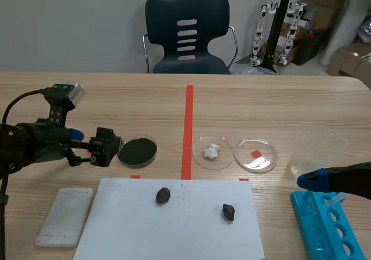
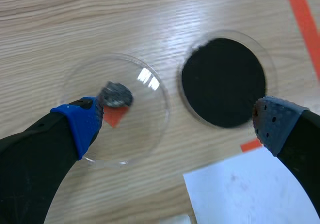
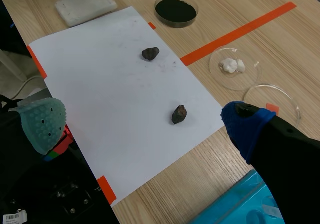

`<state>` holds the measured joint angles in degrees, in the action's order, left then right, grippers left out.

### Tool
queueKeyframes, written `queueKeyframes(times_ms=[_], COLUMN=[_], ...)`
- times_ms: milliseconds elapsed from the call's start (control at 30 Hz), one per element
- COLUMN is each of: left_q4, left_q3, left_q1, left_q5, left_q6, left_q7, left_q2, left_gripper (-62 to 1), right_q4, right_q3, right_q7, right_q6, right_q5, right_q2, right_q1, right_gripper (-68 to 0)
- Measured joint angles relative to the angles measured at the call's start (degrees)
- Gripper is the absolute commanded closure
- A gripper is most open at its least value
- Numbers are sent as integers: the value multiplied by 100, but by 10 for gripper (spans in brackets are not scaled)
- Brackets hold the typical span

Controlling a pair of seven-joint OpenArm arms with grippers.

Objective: Return to the home posture

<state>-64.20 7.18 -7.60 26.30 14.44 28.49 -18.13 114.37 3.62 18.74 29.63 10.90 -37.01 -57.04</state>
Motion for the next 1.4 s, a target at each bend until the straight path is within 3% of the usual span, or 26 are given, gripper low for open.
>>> queueKeyframes(times_ms=[300,467,767,933,1400], left_q4=[-2260,-3136,-3834,-4057,-4498], left_q3=[2,2,2,-59,-1005], left_q1=[1871,2933,4153,4625,5377], left_q5=[140,140,136,-131,-227], left_q6=[24,22,20,20,20], left_q7=[-1154,-1932,-2437,-2627,-2662], left_q2=[-564,-706,-1067,-1163,-1158], left_gripper=[-623,-623,-623,-623,-623], right_q4=[0,0,0,0,0], right_q3=[0,0,0,0,0], right_q7=[0,0,0,0,0], right_q6=[0,0,0,0,0], right_q5=[0,0,2,2,0], right_q2=[0,0,0,0,0], right_q1=[0,0,0,0,0], right_gripper=[-679,-679,-679,-679,-679])
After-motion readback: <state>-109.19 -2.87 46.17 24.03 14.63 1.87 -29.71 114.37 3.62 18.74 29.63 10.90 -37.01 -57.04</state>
